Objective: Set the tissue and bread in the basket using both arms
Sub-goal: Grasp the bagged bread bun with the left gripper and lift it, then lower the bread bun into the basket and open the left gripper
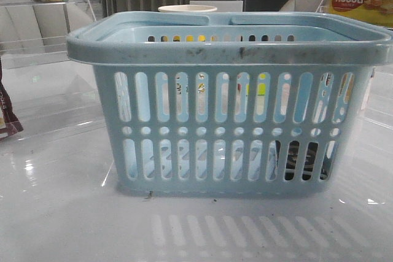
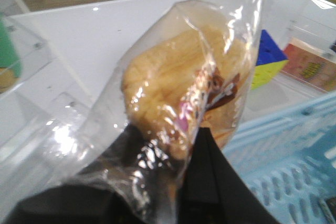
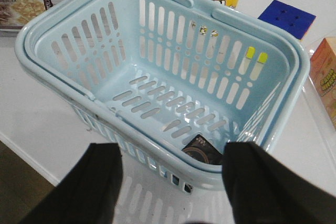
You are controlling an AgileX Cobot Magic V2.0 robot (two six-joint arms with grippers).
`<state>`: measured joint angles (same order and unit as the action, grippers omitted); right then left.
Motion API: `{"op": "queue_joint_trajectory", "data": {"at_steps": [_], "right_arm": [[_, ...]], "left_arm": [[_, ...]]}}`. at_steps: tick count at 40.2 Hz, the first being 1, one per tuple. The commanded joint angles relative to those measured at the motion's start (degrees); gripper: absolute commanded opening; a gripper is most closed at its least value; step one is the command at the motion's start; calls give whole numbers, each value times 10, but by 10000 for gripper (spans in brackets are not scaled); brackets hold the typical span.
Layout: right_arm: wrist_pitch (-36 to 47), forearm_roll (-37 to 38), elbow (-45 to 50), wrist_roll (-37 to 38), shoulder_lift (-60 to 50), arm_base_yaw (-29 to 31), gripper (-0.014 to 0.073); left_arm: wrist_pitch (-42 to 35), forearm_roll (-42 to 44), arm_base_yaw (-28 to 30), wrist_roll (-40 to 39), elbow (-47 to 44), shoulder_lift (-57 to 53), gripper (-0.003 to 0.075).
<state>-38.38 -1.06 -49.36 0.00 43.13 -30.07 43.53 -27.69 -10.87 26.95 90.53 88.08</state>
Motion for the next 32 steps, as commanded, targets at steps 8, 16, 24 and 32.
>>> {"op": "queue_joint_trajectory", "data": {"at_steps": [8,16,24,32], "right_arm": [[40,2,-15,-7,-4,-1,521],[40,2,-15,-7,-4,-1,521],[40,2,-15,-7,-4,-1,521],[40,2,-15,-7,-4,-1,521]], "left_arm": [[-53,-31,-149,34,-66,-49,93],[-115,-30,-212,44,-115,-45,93],[-114,-30,-219,44,-132,-38,197],[-111,-30,-219,44,-132,-36,488]]}}
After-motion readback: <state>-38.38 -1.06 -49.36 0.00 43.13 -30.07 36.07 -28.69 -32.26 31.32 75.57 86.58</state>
